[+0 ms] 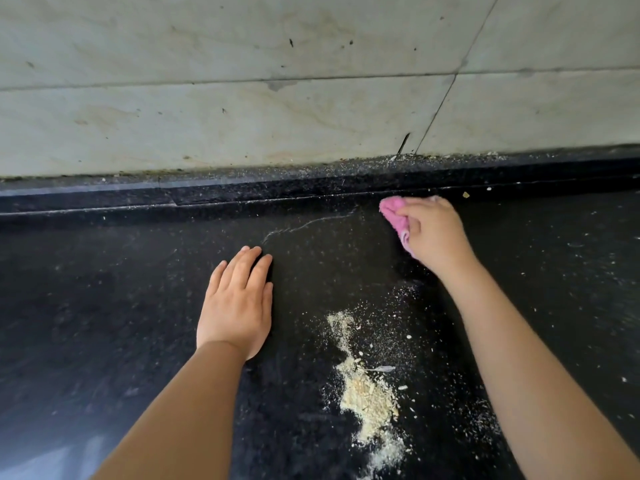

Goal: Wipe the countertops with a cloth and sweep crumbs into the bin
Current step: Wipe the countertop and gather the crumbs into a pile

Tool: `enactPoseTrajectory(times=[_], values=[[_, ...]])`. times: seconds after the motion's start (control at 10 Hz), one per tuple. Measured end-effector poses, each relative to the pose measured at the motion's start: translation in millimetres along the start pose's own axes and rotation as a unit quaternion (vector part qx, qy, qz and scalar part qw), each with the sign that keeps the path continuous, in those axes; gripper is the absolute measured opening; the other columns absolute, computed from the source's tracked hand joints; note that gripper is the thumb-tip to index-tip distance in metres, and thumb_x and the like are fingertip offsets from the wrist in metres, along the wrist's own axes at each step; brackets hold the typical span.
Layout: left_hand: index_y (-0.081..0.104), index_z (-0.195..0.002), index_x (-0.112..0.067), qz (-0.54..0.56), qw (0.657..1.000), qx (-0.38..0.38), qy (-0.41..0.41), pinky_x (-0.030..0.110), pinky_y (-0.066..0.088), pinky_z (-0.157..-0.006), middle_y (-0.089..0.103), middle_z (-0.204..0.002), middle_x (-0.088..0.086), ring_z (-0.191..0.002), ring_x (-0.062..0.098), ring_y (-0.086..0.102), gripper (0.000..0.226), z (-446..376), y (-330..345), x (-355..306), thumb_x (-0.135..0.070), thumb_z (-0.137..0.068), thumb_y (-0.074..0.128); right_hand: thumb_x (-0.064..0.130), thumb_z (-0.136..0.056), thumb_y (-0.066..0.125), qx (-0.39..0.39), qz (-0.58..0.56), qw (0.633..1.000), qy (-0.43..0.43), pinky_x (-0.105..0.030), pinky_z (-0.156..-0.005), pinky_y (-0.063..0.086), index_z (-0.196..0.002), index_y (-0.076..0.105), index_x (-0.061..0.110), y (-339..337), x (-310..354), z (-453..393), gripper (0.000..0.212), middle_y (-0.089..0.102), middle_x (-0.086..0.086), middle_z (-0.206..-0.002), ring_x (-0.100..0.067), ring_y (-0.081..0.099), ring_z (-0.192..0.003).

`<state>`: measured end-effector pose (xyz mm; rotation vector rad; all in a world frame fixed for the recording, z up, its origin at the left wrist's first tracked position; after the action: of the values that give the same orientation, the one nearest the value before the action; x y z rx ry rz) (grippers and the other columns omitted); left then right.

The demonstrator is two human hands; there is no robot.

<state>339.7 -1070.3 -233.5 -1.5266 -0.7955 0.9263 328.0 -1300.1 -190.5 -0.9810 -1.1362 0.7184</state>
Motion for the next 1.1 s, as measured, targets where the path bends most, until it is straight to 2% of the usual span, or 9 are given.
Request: enactPoseTrajectory(times=[0.2, 0.3, 0.4, 0.6, 0.7, 0.8, 0.9, 1.0, 1.1], values=[[0.061, -0.110, -0.001, -0.010, 1.000, -0.005, 0.000, 0.035, 0.021, -0.097, 0.062, -0.114, 0.017, -0.108, 0.034, 0.059, 0.045, -1.2, -0.7, 0.5, -0.023, -0.086, 0.030, 0.001, -0.089, 0.048, 0.148, -0.079, 0.986, -0.020, 0.001, -0.075, 0.038, -0.100, 0.068, 0.018, 22.7, 8.0, 64.5, 0.029, 0.048, 0.024, -0.106, 0.013, 0.050, -0.078], [0.062, -0.110, -0.001, -0.012, 1.000, -0.008, 0.000, 0.035, 0.022, -0.097, 0.063, -0.114, 0.017, -0.108, 0.034, 0.059, 0.045, -1.2, -1.2, 0.3, -0.023, -0.085, 0.031, -0.006, -0.085, 0.050, -0.012, -0.088, 0.996, 0.002, -0.023, -0.081, 0.049, -0.093, 0.071, 0.011, -13.3, -3.8, 40.8, 0.028, 0.061, 0.012, -0.102, 0.000, 0.051, -0.075], [0.062, -0.109, -0.001, -0.012, 1.000, -0.008, 0.001, 0.035, 0.022, -0.097, 0.063, -0.114, 0.016, -0.108, 0.034, 0.059, 0.045, -1.4, -1.1, 0.4, -0.023, -0.085, 0.031, -0.011, -0.075, 0.042, -0.081, 0.010, 0.994, 0.066, -0.045, -0.086, 0.046, -0.055, 0.056, 0.020, -22.2, -20.4, 1.2, 0.040, 0.062, -0.005, -0.072, -0.022, 0.046, -0.070], [0.062, -0.110, -0.002, -0.013, 1.000, -0.002, -0.002, 0.035, 0.023, -0.098, 0.062, -0.114, 0.015, -0.109, 0.032, 0.058, 0.045, -1.5, 0.5, 1.4, -0.024, -0.086, 0.031, 0.007, -0.085, 0.051, -0.052, -0.014, 0.964, 0.260, -0.035, -0.085, 0.041, -0.100, 0.065, 0.019, 9.4, -47.1, -22.6, 0.024, 0.051, -0.006, -0.125, -0.021, 0.040, -0.098], [0.061, -0.110, -0.002, -0.010, 1.000, 0.000, -0.001, 0.036, 0.023, -0.098, 0.062, -0.115, 0.015, -0.109, 0.033, 0.058, 0.045, -1.9, 1.4, 1.8, -0.024, -0.086, 0.031, 0.000, -0.082, 0.046, -0.014, 0.016, 0.980, 0.199, -0.033, -0.075, 0.039, -0.085, 0.065, 0.023, 17.5, -18.7, -23.8, 0.030, 0.050, -0.009, -0.118, -0.021, 0.041, -0.091], [0.062, -0.110, -0.001, -0.009, 1.000, -0.003, -0.002, 0.037, 0.024, -0.097, 0.062, -0.114, 0.016, -0.109, 0.033, 0.058, 0.045, -1.3, 0.2, 1.6, -0.023, -0.086, 0.031, -0.002, -0.071, 0.039, 0.129, 0.018, 0.983, 0.132, -0.042, -0.070, 0.046, -0.061, 0.059, 0.017, 33.6, 9.3, -19.0, 0.029, 0.057, -0.014, -0.096, -0.032, 0.055, -0.077], [0.062, -0.110, -0.002, -0.011, 1.000, -0.003, -0.002, 0.037, 0.025, -0.097, 0.063, -0.114, 0.015, -0.108, 0.033, 0.059, 0.045, -1.7, -0.4, 1.1, -0.023, -0.085, 0.031, 0.003, -0.081, 0.045, 0.111, -0.011, 0.986, 0.121, -0.045, -0.077, 0.053, -0.091, 0.072, 0.004, 18.6, 6.0, -20.3, 0.028, 0.070, -0.016, -0.094, -0.037, 0.063, -0.085], [0.062, -0.110, -0.002, -0.016, 1.000, -0.003, -0.003, 0.037, 0.025, -0.097, 0.063, -0.114, 0.015, -0.108, 0.032, 0.059, 0.045, -1.9, -0.8, 1.1, -0.023, -0.085, 0.031, 0.003, -0.084, 0.046, -0.012, -0.030, 0.991, 0.129, -0.043, -0.096, 0.044, -0.086, 0.072, 0.016, 3.1, -6.2, -33.8, 0.029, 0.068, -0.010, -0.097, -0.031, 0.058, -0.097], [0.062, -0.109, -0.002, -0.015, 1.000, -0.003, -0.002, 0.037, 0.025, -0.097, 0.063, -0.114, 0.015, -0.108, 0.032, 0.059, 0.045, -2.3, -0.9, 0.7, -0.023, -0.085, 0.031, 0.007, -0.082, 0.050, -0.003, 0.024, 0.995, 0.101, -0.033, -0.093, 0.040, -0.072, 0.061, 0.020, 21.9, 7.6, -33.8, 0.020, 0.054, -0.009, -0.085, -0.027, 0.053, -0.083]])
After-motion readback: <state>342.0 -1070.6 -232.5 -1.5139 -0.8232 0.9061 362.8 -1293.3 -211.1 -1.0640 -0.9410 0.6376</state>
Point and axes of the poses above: each hand's wrist, its own z-axis away from the middle knuckle, its own y-axis out of the palm, x = y × z, the point moved 10 cm from there along -z, towards the middle knuckle
